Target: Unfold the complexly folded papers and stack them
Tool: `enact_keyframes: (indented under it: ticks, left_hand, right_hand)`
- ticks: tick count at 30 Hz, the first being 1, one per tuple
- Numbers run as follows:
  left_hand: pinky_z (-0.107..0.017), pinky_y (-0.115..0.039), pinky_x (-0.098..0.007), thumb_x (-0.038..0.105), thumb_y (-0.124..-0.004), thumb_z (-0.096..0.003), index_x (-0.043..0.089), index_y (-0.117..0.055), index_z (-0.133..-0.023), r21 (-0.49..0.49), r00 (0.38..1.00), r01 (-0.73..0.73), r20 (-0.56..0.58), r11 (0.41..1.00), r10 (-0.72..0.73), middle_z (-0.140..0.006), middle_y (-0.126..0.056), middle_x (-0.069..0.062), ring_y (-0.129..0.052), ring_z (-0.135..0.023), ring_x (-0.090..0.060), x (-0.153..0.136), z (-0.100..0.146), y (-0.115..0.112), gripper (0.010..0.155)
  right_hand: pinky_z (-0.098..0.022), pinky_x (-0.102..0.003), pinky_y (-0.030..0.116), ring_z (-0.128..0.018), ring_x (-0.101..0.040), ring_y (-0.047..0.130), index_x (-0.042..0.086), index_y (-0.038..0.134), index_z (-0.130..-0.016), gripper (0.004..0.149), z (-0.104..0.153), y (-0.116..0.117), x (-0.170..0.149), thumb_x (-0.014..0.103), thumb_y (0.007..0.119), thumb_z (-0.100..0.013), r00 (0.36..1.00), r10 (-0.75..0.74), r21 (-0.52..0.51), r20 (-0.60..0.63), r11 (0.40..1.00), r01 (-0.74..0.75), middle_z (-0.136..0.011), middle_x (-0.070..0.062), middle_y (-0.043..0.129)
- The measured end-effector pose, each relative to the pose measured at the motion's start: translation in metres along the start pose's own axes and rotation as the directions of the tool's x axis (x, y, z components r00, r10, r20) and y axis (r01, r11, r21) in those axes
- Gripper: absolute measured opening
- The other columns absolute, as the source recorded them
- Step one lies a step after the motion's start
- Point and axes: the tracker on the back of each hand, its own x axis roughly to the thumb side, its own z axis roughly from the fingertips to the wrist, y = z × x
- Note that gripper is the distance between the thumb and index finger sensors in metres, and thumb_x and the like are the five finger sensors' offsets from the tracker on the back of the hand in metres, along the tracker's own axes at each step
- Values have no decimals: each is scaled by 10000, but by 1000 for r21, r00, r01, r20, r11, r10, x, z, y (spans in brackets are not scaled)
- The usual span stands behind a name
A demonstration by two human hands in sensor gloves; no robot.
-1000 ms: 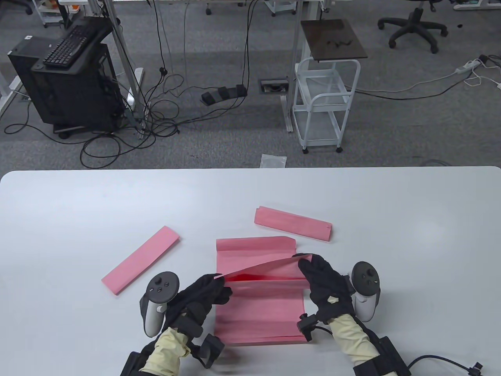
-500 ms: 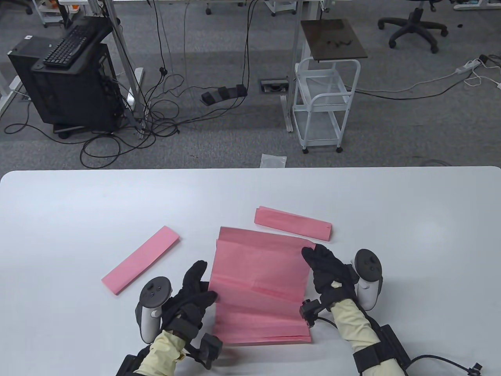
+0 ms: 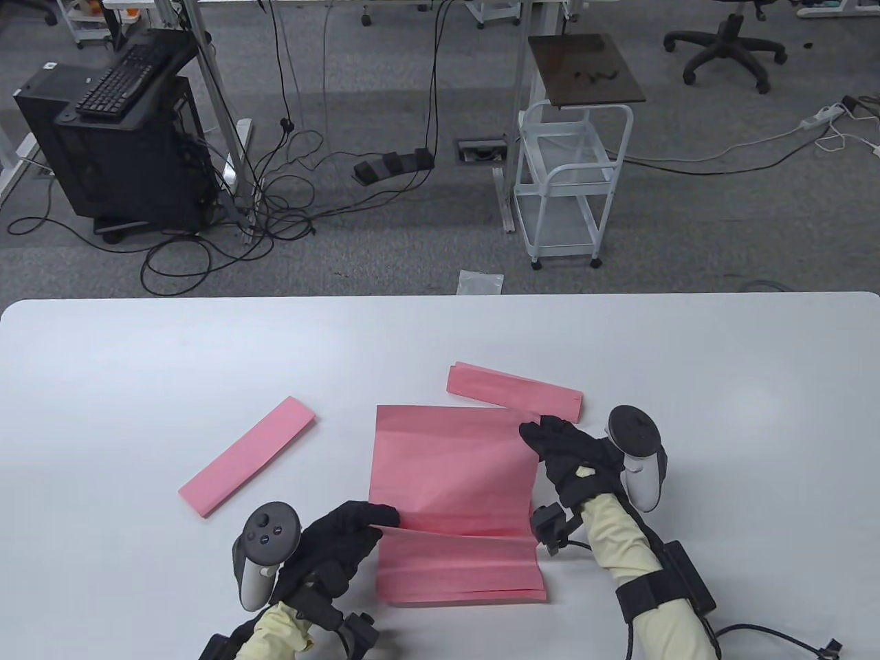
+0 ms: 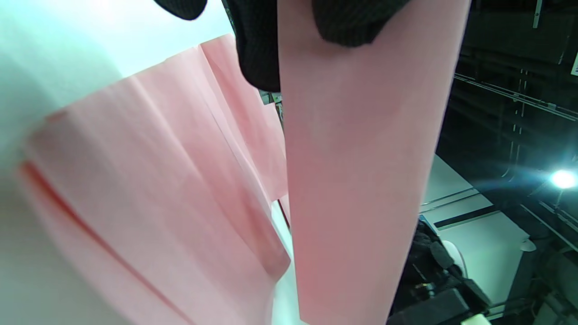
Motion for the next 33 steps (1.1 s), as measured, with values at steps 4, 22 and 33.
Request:
enact_keyframes:
  ticks: [4, 22, 33]
  left_hand:
    - [-771, -441, -614, 217, -709, -536, 343, -846, -776, -19, 999, 49, -14, 999, -49, -1095, -653, -53, -710, -1004, -354, 2, 0, -1, 304]
    - [-787, -432, -581, 336, -735, -544, 212, -799, -878, -108, 992, -34, -122, 994, 21, -940, -849, -90, -870, -880, -319, -6, 0, -4, 362]
    - [-767, -463, -581, 259, -769, -521, 294, -640, -976, -146, 978, 169, -101, 975, -185, -868, -877, -40, -930, -810, -263, -5, -2, -10, 475]
  right_hand:
    - [-721, -642, 372, -669, -320, 877, 61, 817, -806, 391, -3, -4, 12, 305, 736, -511, 998, -37, -18, 50, 999, 38, -576, -71, 943]
    - [-728, -638, 374, -681, -306, 873, 83, 810, -816, 390, -14, -5, 21, 316, 730, -514, 996, 57, -144, 69, 988, -47, -584, -54, 936]
    - [-729, -638, 371, -681, -308, 871, 82, 811, -815, 390, -17, -4, 14, 315, 731, -513, 997, 65, -144, 45, 988, -58, -583, -55, 935]
